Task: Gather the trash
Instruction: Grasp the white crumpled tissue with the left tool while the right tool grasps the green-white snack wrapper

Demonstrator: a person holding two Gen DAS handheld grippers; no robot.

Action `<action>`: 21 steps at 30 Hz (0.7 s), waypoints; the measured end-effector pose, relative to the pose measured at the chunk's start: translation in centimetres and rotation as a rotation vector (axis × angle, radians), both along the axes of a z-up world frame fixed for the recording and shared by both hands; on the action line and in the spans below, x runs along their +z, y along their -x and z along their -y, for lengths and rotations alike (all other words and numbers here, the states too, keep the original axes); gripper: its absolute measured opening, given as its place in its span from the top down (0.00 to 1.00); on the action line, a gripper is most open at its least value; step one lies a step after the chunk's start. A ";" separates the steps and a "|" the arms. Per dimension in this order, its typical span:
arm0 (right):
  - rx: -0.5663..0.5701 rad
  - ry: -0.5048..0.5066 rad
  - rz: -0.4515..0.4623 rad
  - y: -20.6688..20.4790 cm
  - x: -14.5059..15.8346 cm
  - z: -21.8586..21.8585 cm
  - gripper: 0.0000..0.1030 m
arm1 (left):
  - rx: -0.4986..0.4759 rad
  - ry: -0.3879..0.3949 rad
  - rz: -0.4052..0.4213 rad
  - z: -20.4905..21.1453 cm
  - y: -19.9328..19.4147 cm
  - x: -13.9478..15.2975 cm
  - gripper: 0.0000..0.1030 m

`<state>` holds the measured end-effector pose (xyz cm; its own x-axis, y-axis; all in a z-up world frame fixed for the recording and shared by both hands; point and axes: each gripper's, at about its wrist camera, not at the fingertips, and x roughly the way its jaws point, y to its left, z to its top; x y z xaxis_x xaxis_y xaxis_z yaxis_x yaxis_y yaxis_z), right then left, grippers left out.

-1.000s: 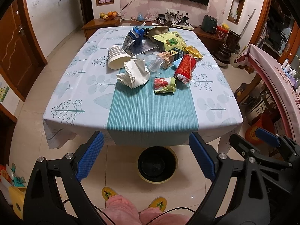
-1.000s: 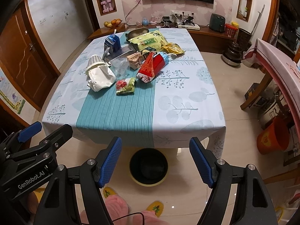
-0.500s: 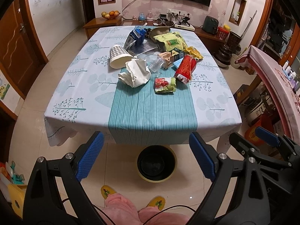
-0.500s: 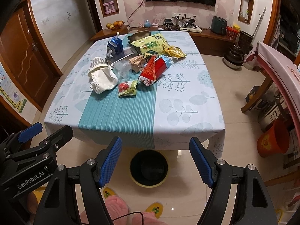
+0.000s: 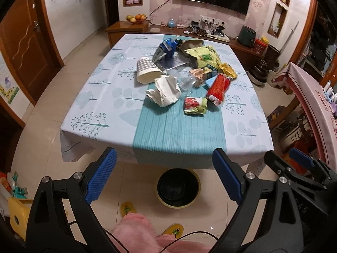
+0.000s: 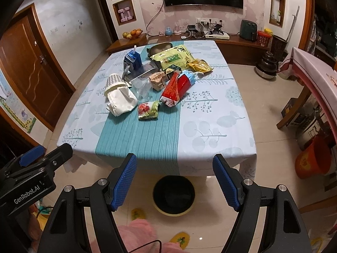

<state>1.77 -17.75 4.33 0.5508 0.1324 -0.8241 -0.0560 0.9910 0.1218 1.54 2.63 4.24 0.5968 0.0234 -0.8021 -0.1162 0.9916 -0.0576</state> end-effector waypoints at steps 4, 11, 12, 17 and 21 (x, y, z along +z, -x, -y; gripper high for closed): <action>0.003 -0.003 -0.028 -1.7 -0.8 -0.5 0.26 | 0.028 0.003 -0.006 -1.4 -0.9 0.3 0.12; -0.038 -0.016 -0.051 -6.2 -1.4 -0.4 0.26 | 0.075 0.087 -0.057 -4.4 -5.7 -0.5 0.12; -0.046 -0.026 -0.056 -6.8 -1.5 -0.3 0.26 | 0.072 0.100 -0.071 -4.7 -6.7 -0.7 0.12; -0.078 -0.082 -0.105 -10.4 -3.1 -0.7 0.26 | 0.010 0.119 -0.146 -5.3 -12.0 -2.3 0.12; -0.103 -0.134 -0.161 -13.7 -5.4 -1.8 0.26 | -0.028 0.126 -0.203 -5.9 -15.5 -3.9 0.12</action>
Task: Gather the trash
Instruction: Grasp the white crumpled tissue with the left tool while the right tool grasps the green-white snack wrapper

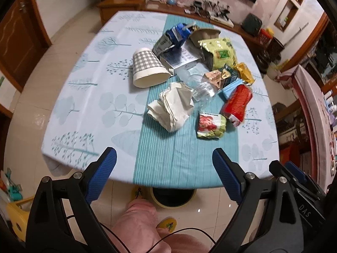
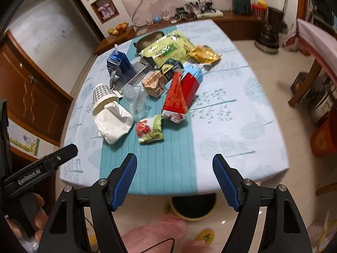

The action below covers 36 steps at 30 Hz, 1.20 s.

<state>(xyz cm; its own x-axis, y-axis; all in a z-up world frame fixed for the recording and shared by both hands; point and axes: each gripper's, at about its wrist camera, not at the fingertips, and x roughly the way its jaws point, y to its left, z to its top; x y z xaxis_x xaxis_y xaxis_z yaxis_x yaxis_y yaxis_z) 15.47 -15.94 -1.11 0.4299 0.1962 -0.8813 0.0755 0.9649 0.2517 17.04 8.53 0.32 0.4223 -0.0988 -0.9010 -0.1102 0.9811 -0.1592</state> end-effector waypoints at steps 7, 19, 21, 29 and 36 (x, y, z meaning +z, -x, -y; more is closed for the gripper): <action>-0.017 -0.039 -0.096 -5.4 -5.2 -1.8 0.34 | -0.062 -0.006 -0.087 -1.8 -6.5 -4.2 0.12; -0.038 -0.088 -0.174 -11.0 -10.7 -4.4 0.40 | -0.169 0.026 -0.193 -3.0 -13.8 -10.1 0.12; -0.026 -0.077 -0.162 -11.3 -10.6 -5.1 0.43 | -0.189 0.035 -0.208 -2.9 -14.4 -10.7 0.12; 0.030 -0.090 -0.155 -11.4 -10.2 -7.5 0.67 | -0.255 0.104 -0.263 -2.1 -16.0 -13.0 0.20; 0.057 -0.105 -0.138 -10.5 -9.1 -7.7 0.82 | -0.304 0.189 -0.243 -0.9 -15.4 -13.0 0.57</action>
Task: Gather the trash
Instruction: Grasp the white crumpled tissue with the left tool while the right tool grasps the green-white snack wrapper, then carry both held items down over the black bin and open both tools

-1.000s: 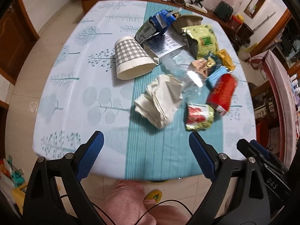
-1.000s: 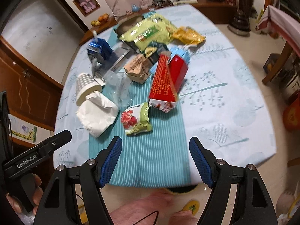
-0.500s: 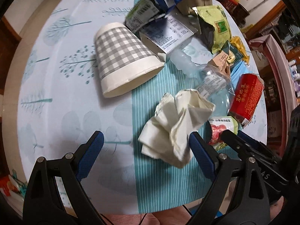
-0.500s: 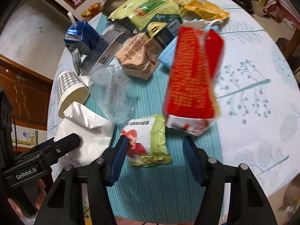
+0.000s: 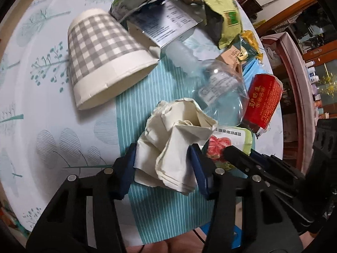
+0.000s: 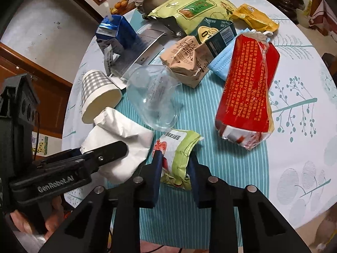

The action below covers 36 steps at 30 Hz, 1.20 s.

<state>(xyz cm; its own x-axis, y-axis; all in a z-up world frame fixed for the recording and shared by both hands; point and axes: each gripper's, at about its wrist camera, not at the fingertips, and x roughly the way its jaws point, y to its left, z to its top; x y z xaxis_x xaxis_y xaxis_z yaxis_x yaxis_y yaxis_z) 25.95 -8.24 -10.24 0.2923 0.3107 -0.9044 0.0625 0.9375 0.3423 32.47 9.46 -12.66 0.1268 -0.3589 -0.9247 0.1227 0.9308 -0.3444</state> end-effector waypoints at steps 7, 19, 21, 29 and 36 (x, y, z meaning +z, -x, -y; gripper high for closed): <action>0.076 0.031 0.039 0.9 1.3 -1.6 0.93 | -0.092 -0.011 0.051 2.4 1.8 1.0 0.67; 0.187 0.006 0.168 6.2 5.4 -0.1 0.95 | -0.046 -0.083 0.175 3.7 6.8 5.8 0.77; 0.206 0.005 0.190 7.5 6.3 0.9 0.95 | -0.029 -0.087 0.201 3.7 8.4 7.1 0.78; 0.248 -0.005 0.228 15.6 7.3 6.6 0.95 | 0.117 -0.073 0.279 4.8 16.4 10.4 0.78; 0.263 0.011 0.192 22.9 5.0 10.0 0.95 | 0.230 -0.087 0.256 7.1 24.1 8.6 0.78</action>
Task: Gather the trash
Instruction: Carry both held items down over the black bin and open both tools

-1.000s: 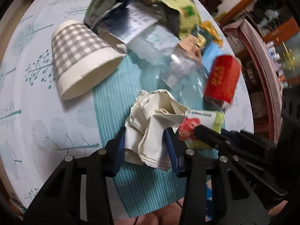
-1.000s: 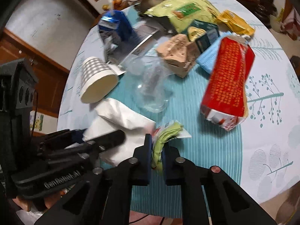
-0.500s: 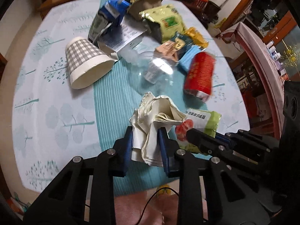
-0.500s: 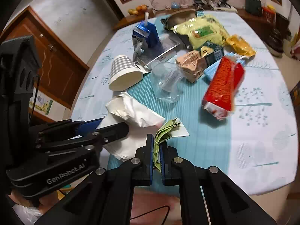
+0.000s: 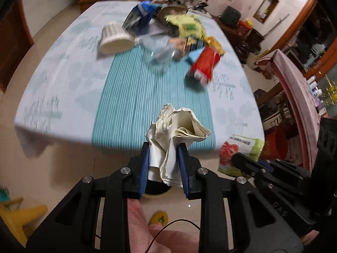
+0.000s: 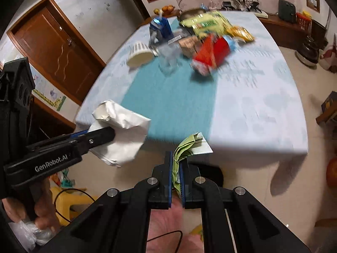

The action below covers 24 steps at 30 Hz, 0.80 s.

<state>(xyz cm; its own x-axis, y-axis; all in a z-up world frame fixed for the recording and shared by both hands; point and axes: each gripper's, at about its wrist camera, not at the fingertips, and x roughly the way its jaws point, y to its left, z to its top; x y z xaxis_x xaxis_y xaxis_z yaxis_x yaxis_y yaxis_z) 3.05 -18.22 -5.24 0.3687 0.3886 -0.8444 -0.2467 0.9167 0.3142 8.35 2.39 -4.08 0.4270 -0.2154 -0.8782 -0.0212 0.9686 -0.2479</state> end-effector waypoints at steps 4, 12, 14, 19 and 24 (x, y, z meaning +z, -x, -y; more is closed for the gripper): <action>-0.033 -0.019 -0.044 3.3 -2.0 1.5 0.95 | 0.011 -0.027 -0.071 1.0 3.6 -1.9 0.78; -0.096 -0.021 -0.137 6.8 -8.3 2.0 0.95 | -0.023 -0.106 -0.116 2.4 7.3 -5.1 0.78; -0.113 -0.010 -0.151 6.9 -10.6 2.1 0.95 | -0.038 -0.118 -0.125 2.9 7.7 -7.0 0.78; -0.176 -0.002 -0.207 6.6 -18.8 2.3 0.95 | -0.066 -0.122 -0.146 3.9 7.4 -13.0 0.77; -0.242 -0.004 -0.264 5.5 -28.3 2.4 0.94 | -0.090 -0.121 -0.162 4.6 6.1 -20.7 0.77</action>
